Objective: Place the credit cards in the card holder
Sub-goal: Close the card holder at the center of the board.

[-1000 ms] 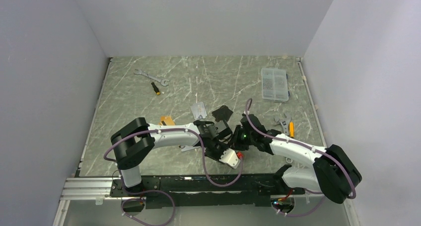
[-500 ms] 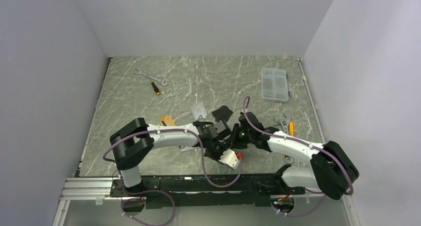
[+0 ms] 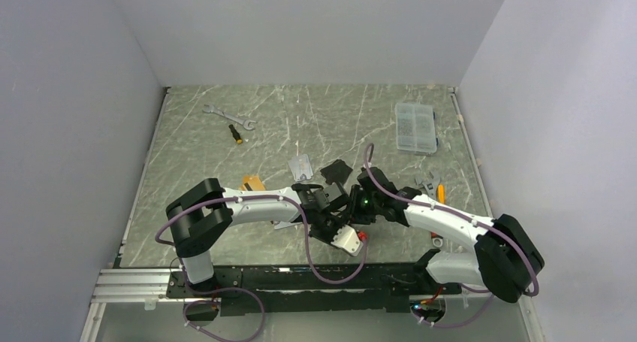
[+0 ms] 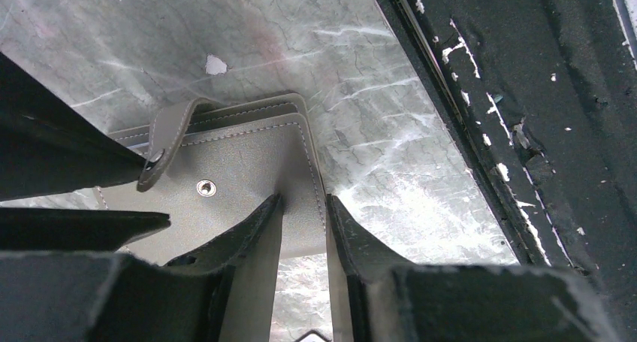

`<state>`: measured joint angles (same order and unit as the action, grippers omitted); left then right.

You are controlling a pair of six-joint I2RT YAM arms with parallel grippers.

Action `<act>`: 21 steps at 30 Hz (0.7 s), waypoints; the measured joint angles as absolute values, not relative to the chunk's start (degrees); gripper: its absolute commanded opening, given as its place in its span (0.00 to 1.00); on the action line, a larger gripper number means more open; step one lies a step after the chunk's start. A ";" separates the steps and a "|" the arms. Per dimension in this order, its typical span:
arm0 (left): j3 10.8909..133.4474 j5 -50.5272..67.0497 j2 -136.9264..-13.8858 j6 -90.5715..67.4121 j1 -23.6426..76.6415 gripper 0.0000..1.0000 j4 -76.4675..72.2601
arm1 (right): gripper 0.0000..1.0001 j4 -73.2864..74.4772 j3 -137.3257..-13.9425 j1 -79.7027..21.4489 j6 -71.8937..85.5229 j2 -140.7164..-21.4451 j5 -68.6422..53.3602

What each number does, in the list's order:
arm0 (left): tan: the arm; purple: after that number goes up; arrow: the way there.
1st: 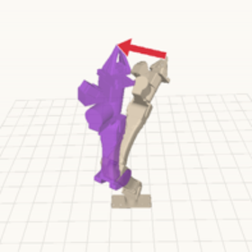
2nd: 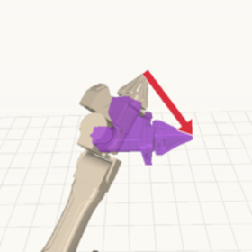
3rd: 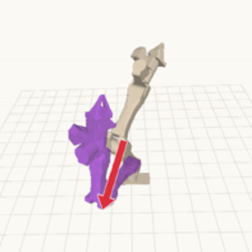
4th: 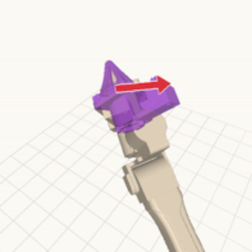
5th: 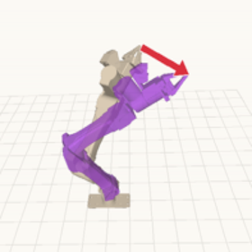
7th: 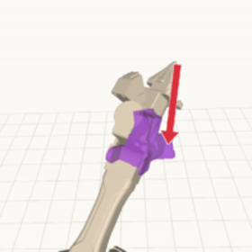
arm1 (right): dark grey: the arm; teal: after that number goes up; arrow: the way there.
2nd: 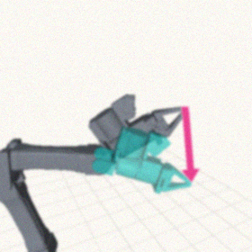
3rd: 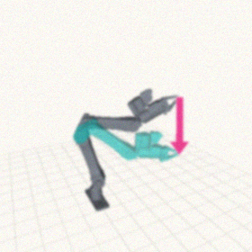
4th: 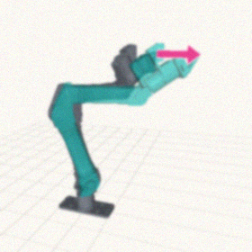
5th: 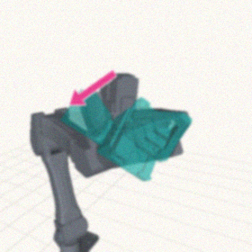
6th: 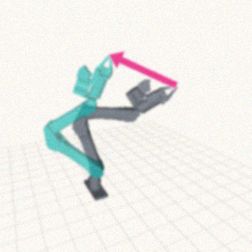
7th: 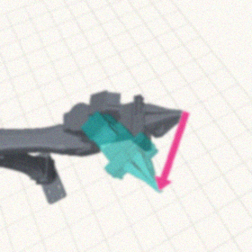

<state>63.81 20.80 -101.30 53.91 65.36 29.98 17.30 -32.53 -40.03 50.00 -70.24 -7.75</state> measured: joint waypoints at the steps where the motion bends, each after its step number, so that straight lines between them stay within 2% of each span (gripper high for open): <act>1: 63.81 20.80 -101.30 53.91 65.36 0.32 29.98 | 0.36 18.15 -32.84 -40.12 49.63 -69.97 -7.46; 4: 63.81 20.78 -101.30 53.91 65.39 0.31 30.00 | 0.39 20.84 -34.41 -40.42 48.71 -68.40 -6.17; 15: 63.81 20.64 -101.25 53.91 65.45 0.31 30.02 | 0.38 28.99 -40.88 -44.47 47.51 -71.44 -1.96; 18: 63.81 20.64 -101.23 53.95 65.45 0.31 30.04 | 0.33 31.42 -42.65 -45.91 47.51 -73.95 -0.27; 21: 63.81 20.64 -101.21 54.02 65.49 0.31 30.09 | 0.22 32.80 -43.94 -46.74 47.51 -75.20 1.15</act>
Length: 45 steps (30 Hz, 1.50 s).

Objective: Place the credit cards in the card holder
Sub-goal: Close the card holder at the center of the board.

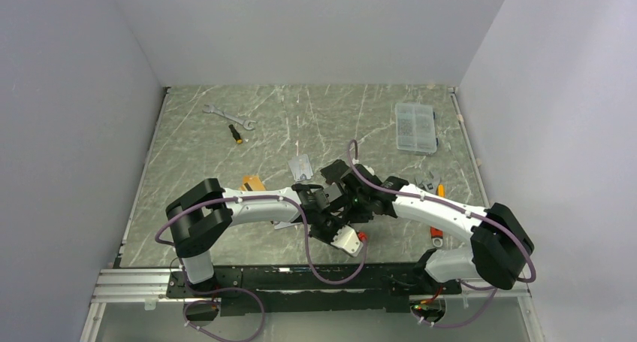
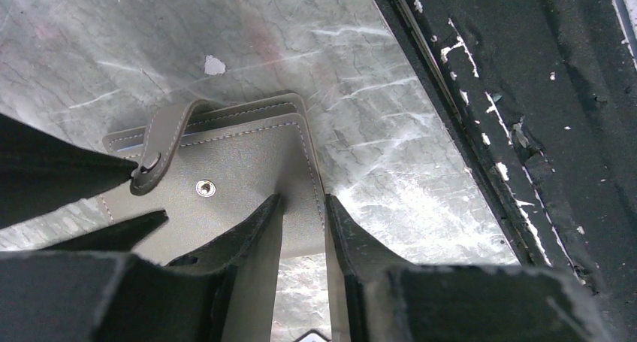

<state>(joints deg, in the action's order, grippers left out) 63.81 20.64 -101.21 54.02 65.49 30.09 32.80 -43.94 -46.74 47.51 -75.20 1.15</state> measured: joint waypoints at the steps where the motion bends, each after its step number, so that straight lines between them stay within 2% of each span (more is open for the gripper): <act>1: 63.81 20.64 -101.21 54.11 65.49 0.31 30.09 | 0.19 33.01 -44.07 -46.85 47.55 -75.22 1.45; 6: 63.81 20.64 -101.19 54.30 65.52 0.30 30.17 | 0.12 34.09 -44.21 -46.98 47.64 -75.22 2.87; 10: 63.81 20.64 -101.19 54.30 65.52 0.30 30.20 | 0.15 34.79 -44.34 -46.98 47.70 -75.22 3.27; 13: 63.81 20.64 -101.19 54.30 65.52 0.30 30.20 | 0.14 35.70 -44.62 -47.09 47.75 -75.22 3.57; 21: 63.81 20.67 -101.19 54.33 65.52 0.29 30.24 | 0.00 36.95 -44.97 -47.31 47.72 -75.20 4.36; 30: 63.81 20.64 -101.12 54.33 65.56 0.28 30.30 | 0.00 37.82 -45.01 -47.46 48.45 -74.54 5.45; 37: 63.81 20.64 -101.10 54.37 65.60 0.28 30.39 | 0.00 34.41 -42.78 -46.98 50.76 -69.21 3.40; 44: 63.81 20.64 -101.10 54.57 65.63 0.28 30.44 | 0.00 29.34 -41.89 -46.48 51.66 -72.82 0.54; 45: 63.81 20.64 -101.08 54.59 65.63 0.28 30.44 | 0.13 29.28 -41.89 -46.48 51.66 -73.21 0.36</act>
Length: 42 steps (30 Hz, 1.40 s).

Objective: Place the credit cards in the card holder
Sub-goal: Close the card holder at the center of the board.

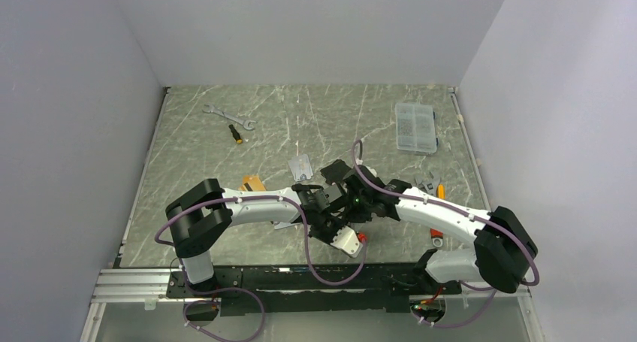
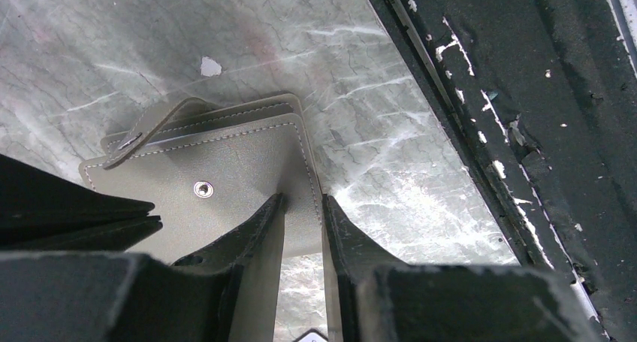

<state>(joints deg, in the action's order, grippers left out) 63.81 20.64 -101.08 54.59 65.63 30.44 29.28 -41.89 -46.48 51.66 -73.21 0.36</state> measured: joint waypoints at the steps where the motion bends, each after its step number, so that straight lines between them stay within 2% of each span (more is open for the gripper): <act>1: 63.81 20.64 -101.08 54.63 65.63 0.28 30.46 | 0.25 29.43 -41.89 -46.48 51.64 -73.34 0.49; 3: 63.81 20.62 -101.08 54.70 65.67 0.27 30.46 | 0.35 30.72 -42.26 -46.48 51.51 -73.14 1.32; 6: 63.81 20.62 -101.08 54.74 65.67 0.27 30.48 | 0.40 34.28 -44.01 -46.48 50.92 -72.14 2.96; 19: 63.81 20.25 -101.08 55.22 65.91 0.27 30.65 | 0.41 39.86 -46.52 -47.75 51.96 -70.37 4.21; 22: 63.81 20.05 -101.06 55.35 66.04 0.27 30.70 | 0.39 39.62 -46.52 -47.81 52.10 -71.75 4.19; 32: 63.81 20.05 -100.97 55.24 66.04 0.27 30.76 | 0.25 40.03 -46.09 -48.42 52.10 -75.07 3.88; 42: 63.81 20.05 -100.97 55.27 66.04 0.26 30.81 | 0.21 40.01 -45.56 -48.40 52.12 -75.05 3.99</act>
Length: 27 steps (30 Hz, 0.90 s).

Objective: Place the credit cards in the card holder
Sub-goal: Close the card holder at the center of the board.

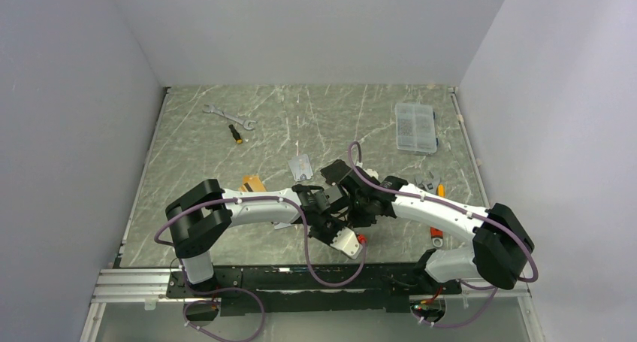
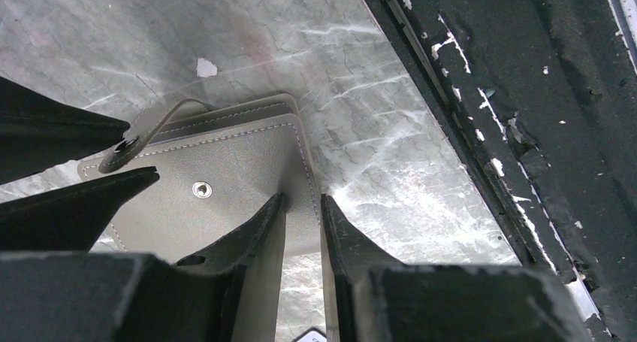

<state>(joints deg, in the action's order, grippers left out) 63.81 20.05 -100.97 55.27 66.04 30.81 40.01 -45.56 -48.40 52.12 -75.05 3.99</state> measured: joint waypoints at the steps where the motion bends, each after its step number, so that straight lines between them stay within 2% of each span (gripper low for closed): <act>1: 63.81 20.05 -100.97 55.24 66.04 0.26 30.81 | 0.20 40.01 -45.56 -48.40 52.12 -75.05 3.99; 9: 63.81 20.05 -100.97 55.31 66.04 0.26 30.92 | 0.01 40.64 -45.56 -48.34 52.01 -75.05 4.62; 27: 63.81 20.03 -100.86 55.31 66.11 0.26 31.05 | 0.00 36.95 -43.46 -47.40 53.36 -73.17 2.92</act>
<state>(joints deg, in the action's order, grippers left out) 63.81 20.03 -100.86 55.31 66.11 31.05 36.95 -43.46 -47.40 53.36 -73.17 2.92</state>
